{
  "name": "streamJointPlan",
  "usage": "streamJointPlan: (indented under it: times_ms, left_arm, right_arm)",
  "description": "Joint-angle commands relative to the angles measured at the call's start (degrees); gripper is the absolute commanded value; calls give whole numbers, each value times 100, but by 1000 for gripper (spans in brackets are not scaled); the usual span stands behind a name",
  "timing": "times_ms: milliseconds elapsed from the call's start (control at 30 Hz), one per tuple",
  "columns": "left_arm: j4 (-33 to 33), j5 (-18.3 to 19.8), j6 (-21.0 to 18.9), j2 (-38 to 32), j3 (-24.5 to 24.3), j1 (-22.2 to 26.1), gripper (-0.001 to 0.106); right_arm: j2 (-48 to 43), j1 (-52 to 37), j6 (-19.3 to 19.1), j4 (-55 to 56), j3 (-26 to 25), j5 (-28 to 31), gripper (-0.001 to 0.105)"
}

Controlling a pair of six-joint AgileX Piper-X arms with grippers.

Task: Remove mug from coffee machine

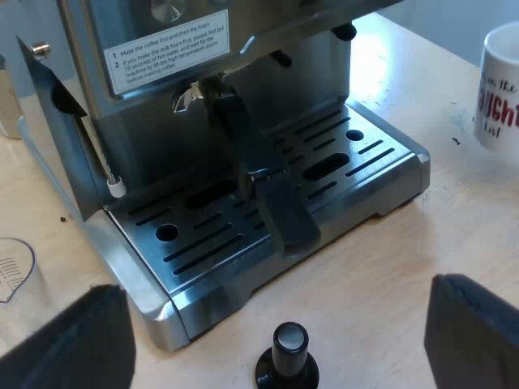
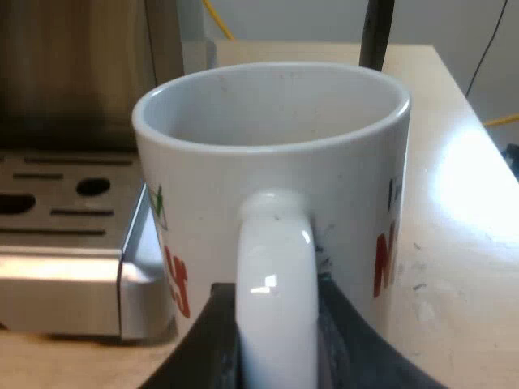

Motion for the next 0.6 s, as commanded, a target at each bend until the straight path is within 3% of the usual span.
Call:
streamJointPlan:
  times_ms: [33,267,500,600]
  left_arm:
    - [-43,19,41,-11,-38,-6,87]
    - [-43,19,41,-11,-38,-6,87]
    - [-43,19,41,-11,-38,-6,87]
    - [-43,19,41,-11,-38,-6,87]
  right_arm:
    - [87,4,25,-334,-78,122,0]
    - [416,-97,153,-769,-78,89,0]
    - [472,-1194,100,-909,-78,-992,0]
    - [472,-1361,103,-959,-78,-1170,0]
